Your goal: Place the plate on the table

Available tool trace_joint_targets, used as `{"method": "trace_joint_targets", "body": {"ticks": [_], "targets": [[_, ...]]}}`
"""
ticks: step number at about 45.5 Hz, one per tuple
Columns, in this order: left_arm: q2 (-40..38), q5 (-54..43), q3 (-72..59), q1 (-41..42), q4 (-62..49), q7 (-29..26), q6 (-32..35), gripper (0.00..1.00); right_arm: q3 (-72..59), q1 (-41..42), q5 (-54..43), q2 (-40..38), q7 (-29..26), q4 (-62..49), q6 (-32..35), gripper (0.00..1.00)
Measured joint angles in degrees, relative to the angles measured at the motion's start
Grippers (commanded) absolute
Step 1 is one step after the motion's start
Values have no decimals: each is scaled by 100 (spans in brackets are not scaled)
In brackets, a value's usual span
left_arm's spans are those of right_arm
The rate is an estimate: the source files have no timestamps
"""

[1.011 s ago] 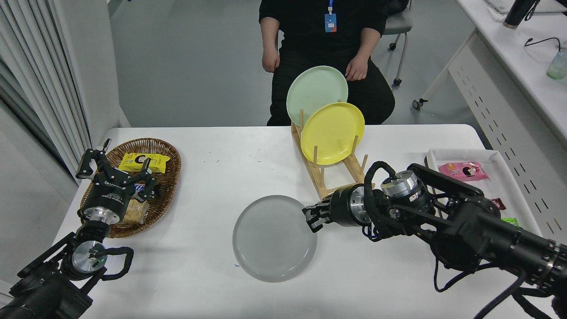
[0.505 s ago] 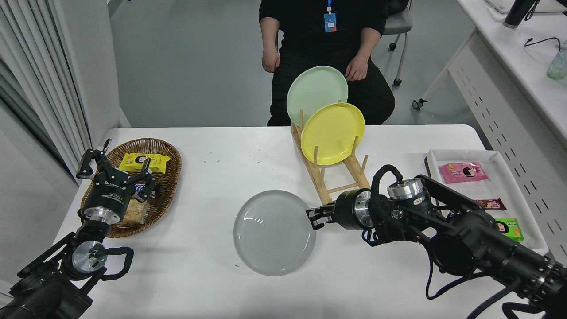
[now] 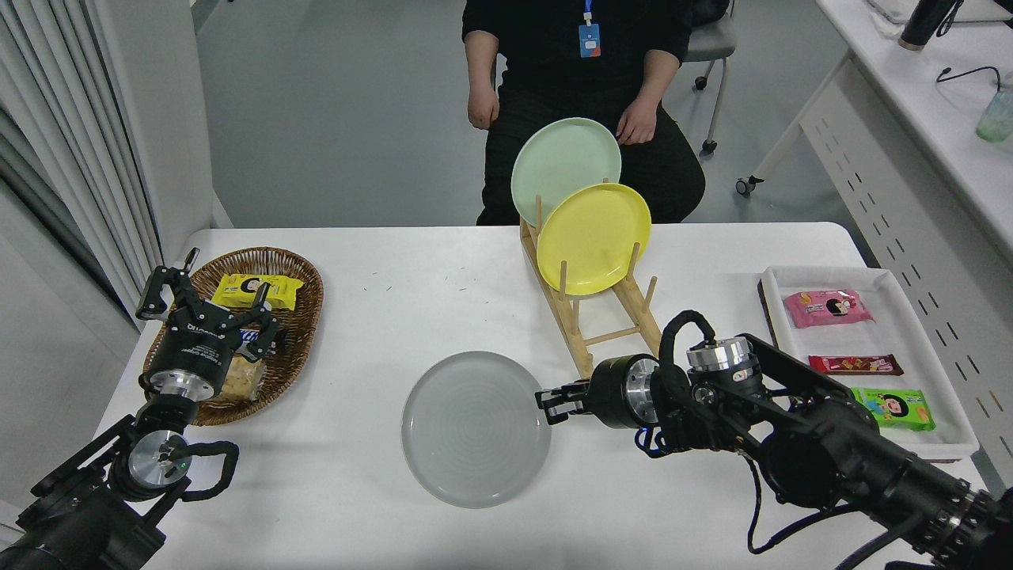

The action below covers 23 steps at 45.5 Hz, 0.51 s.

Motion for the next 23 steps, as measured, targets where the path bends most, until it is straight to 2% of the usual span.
{"method": "trace_joint_targets", "body": {"ticks": [23], "targets": [[0,0,0,0,0,0,0,98,138,-434,12,206,-43,0,-1,0]]}}
